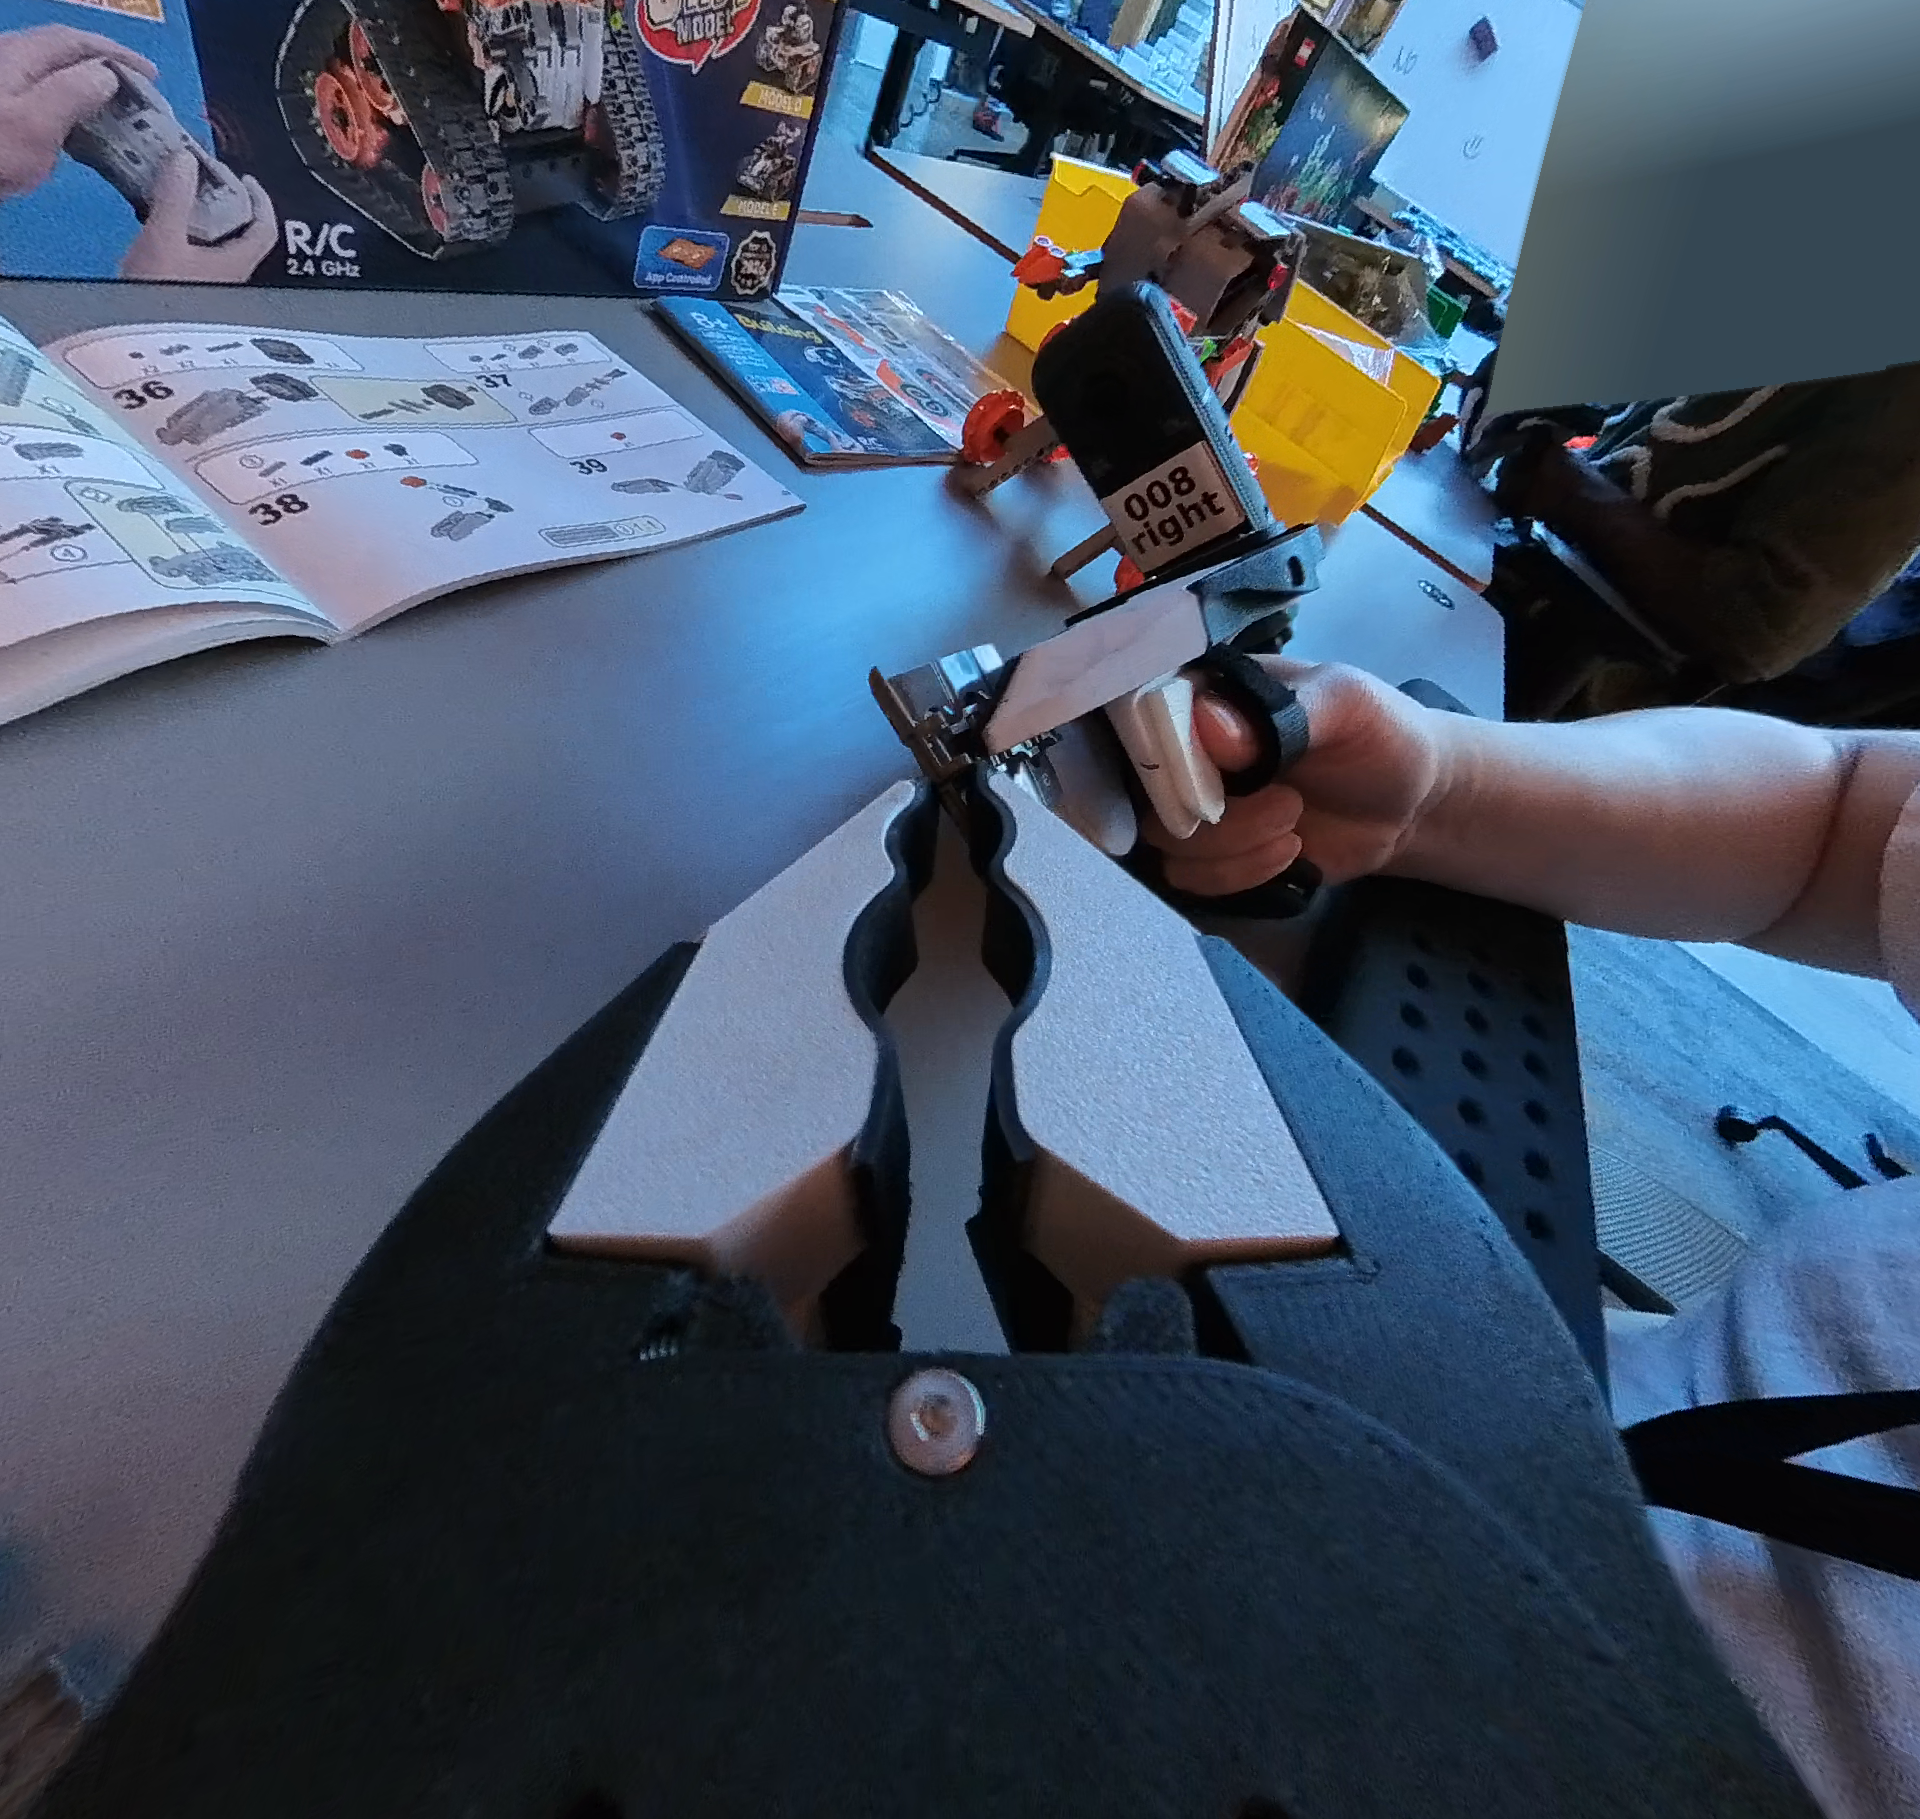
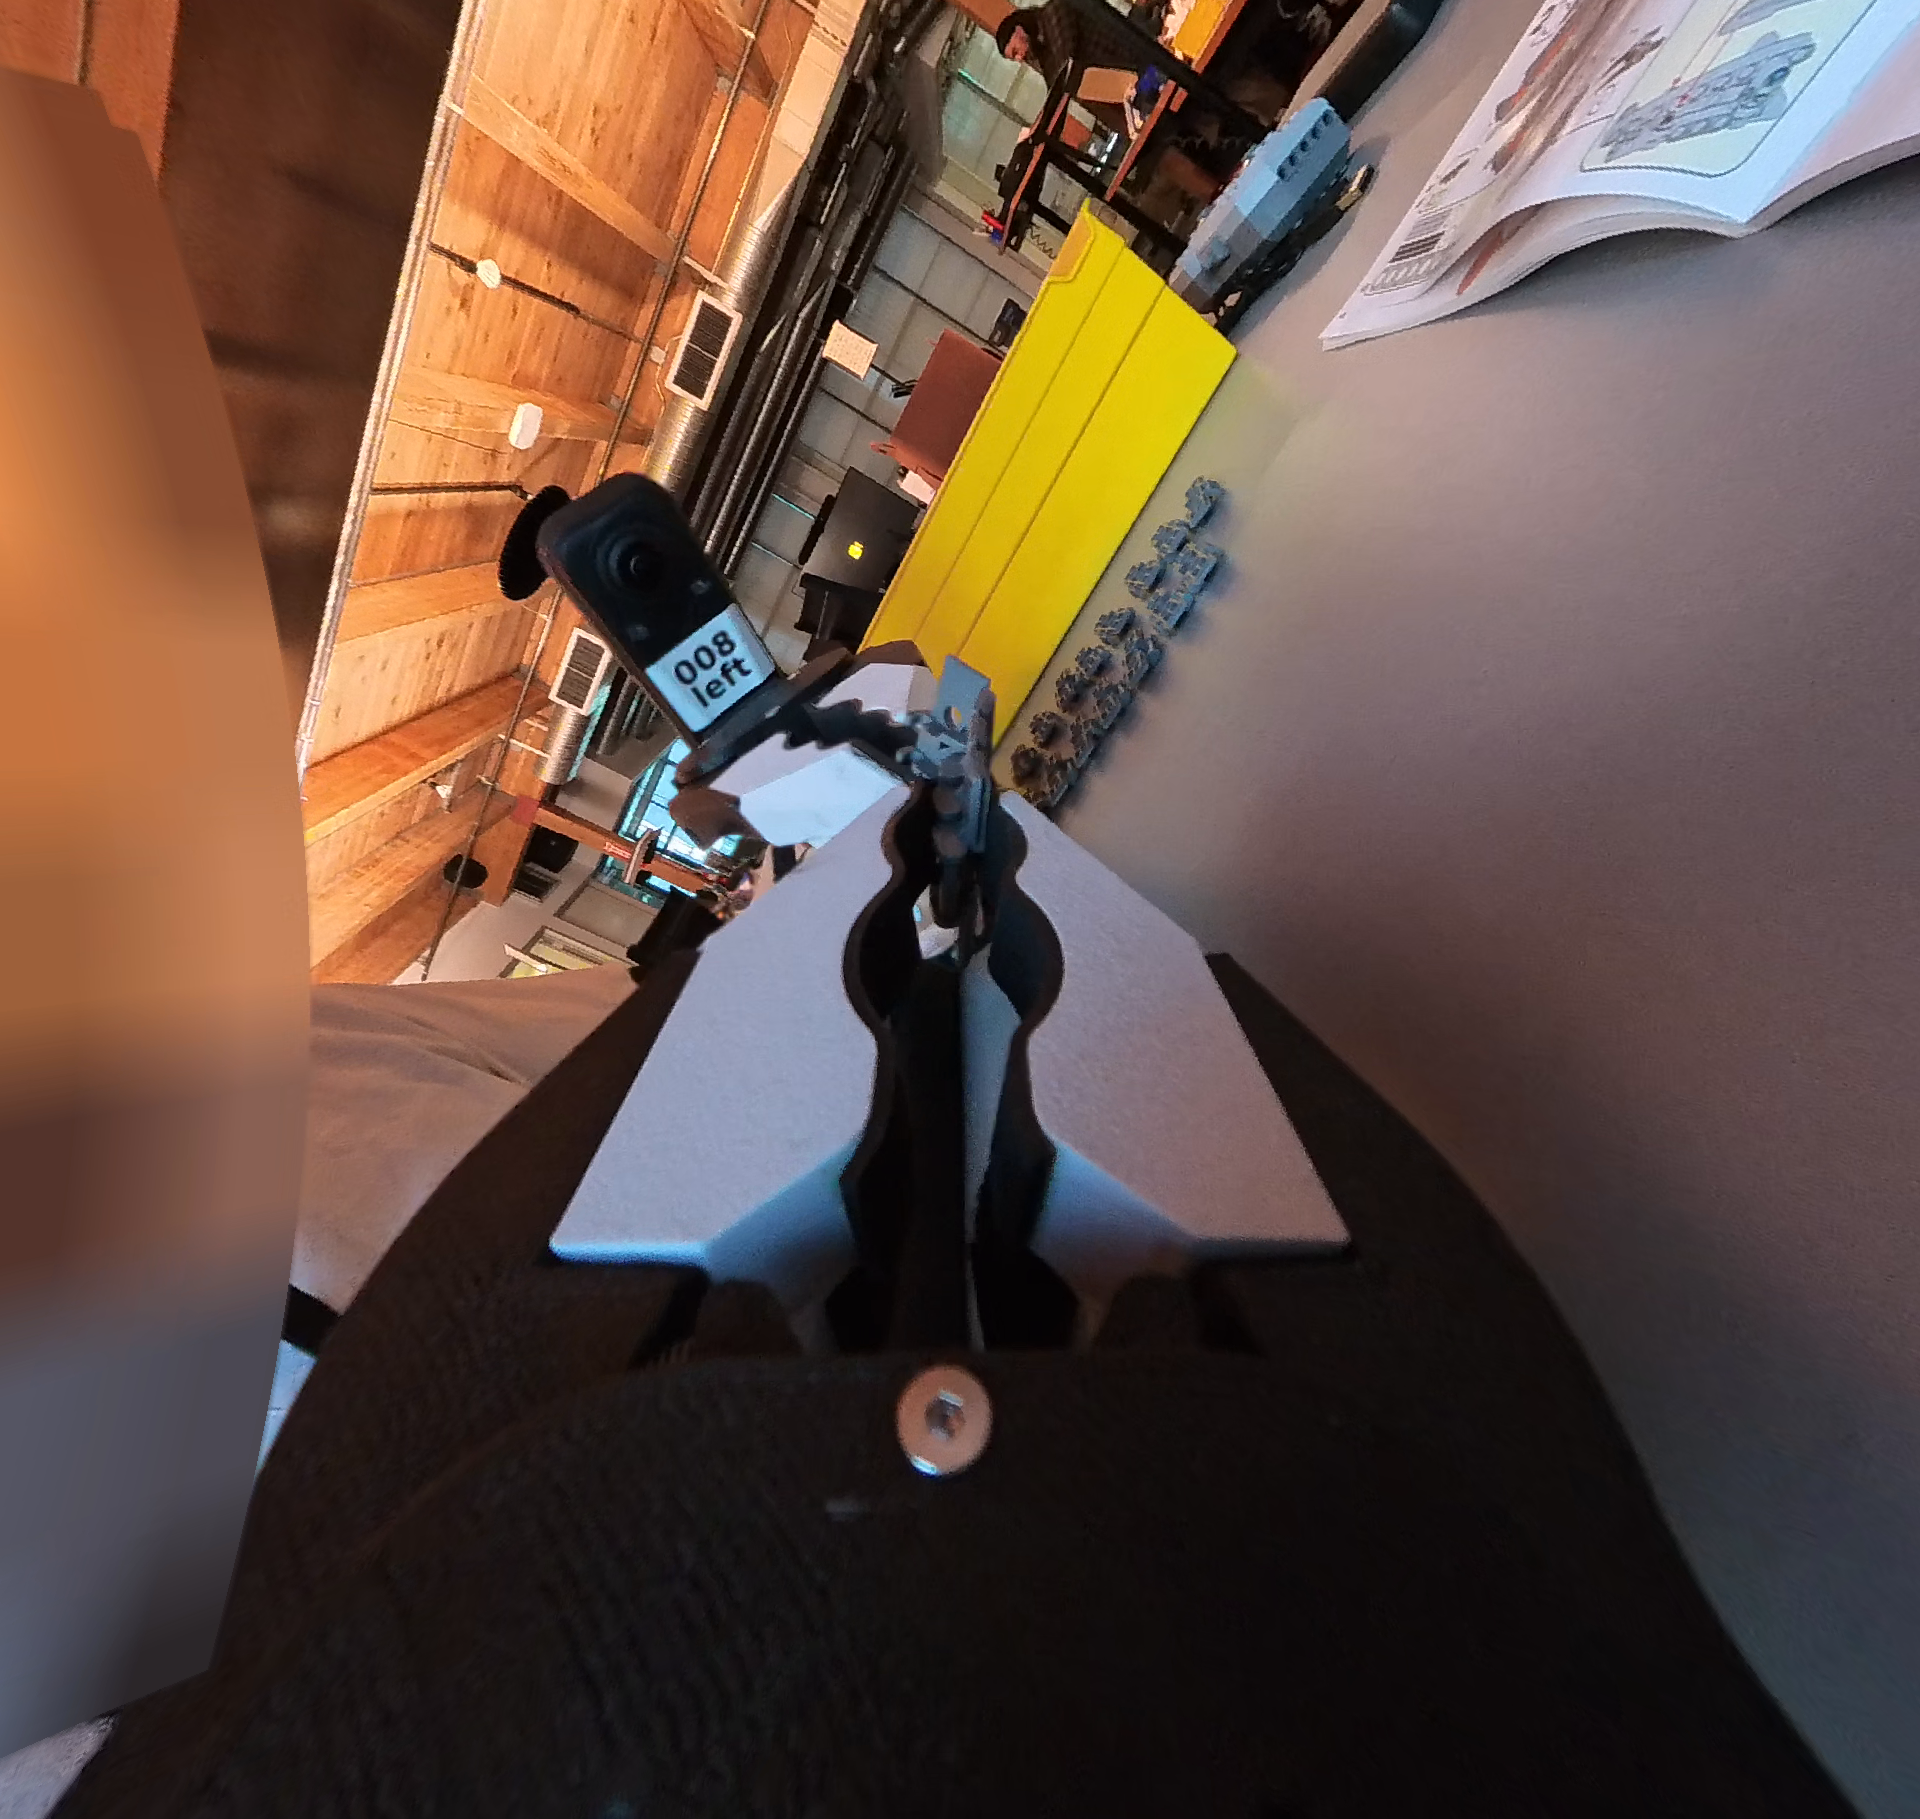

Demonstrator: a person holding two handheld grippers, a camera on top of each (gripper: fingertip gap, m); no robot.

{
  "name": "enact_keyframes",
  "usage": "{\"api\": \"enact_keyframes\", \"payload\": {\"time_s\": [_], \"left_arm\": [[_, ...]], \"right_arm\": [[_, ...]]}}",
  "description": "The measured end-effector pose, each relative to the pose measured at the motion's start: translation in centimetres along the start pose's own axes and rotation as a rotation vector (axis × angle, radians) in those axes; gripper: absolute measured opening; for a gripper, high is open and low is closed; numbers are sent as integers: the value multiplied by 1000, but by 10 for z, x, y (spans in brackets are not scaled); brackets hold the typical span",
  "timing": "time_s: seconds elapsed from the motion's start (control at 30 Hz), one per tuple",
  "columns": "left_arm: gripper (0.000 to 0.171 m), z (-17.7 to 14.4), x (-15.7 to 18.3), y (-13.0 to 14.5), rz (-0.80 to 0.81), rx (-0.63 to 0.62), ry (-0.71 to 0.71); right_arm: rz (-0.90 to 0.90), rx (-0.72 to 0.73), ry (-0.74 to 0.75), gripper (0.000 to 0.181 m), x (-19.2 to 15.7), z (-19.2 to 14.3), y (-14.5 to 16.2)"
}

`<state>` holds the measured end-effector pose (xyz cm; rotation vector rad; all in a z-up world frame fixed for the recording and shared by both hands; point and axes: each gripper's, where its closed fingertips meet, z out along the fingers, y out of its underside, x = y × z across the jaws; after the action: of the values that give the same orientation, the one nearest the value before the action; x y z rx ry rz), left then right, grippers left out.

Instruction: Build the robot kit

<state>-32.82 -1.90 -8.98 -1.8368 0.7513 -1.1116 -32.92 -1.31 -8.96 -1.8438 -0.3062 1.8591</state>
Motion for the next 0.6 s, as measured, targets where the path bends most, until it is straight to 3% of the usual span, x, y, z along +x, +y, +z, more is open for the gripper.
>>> {"api": "enact_keyframes", "payload": {"time_s": [0.6], "left_arm": [[5,2,0,-6,118,26,-72]], "right_arm": [[-6,24,-28,5,-3,0,-5]]}}
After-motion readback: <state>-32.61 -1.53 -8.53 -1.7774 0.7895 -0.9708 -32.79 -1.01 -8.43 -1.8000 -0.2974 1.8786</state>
